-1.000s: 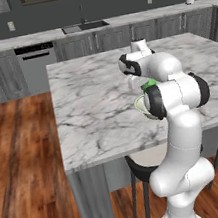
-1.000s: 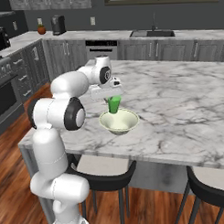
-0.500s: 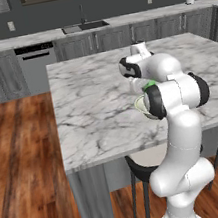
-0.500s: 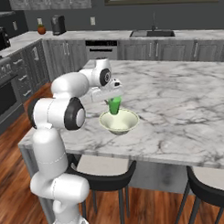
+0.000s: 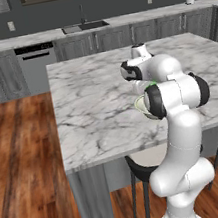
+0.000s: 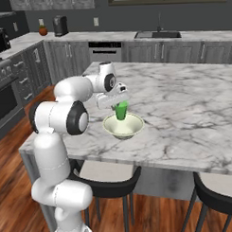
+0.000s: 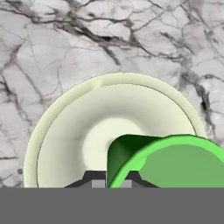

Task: Place the cup inside the bowl on the dining table and move the bowl to any counter.

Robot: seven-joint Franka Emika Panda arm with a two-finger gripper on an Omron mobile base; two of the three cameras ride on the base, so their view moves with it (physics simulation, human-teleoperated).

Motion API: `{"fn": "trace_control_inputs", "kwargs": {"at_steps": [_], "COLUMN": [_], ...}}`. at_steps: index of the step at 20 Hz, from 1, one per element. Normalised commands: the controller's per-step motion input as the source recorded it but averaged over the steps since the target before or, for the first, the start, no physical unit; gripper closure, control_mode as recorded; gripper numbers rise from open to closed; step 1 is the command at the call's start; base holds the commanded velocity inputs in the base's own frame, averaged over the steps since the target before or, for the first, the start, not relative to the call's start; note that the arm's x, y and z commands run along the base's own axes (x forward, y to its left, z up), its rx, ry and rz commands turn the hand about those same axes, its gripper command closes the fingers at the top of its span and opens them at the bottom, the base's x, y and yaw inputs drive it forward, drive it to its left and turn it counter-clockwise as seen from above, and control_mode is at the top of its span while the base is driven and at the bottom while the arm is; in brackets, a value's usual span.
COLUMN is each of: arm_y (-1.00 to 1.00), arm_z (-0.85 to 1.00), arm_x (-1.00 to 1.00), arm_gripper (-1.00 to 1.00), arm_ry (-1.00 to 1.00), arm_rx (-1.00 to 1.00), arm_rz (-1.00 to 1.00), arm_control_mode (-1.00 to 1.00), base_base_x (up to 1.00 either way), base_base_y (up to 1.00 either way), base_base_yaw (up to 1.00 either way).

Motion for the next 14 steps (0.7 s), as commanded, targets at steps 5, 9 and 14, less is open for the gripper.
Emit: {"fn": "trace_control_inputs", "kwargs": {"at_steps": [5,9,14], "arm_y": [-0.02,0.00,-0.01], "arm_z": [-0.14,-0.22,-0.19], "arm_x": [0.00,0.00,0.00], "arm_gripper": [1.00,1.00,1.00], "arm_ry": [0.00,0.00,0.00], "arm_rx": [-0.03,-0.02,0.00], "arm_rz": [0.08,0.06,0.06], "arm_control_mode": [-1.00,-1.00,-1.00], "base_base_x": [0.00,0.00,0.00], "base_base_y": [0.00,0.00,0.00], "base_base_yaw": [0.00,0.00,0.00]}}
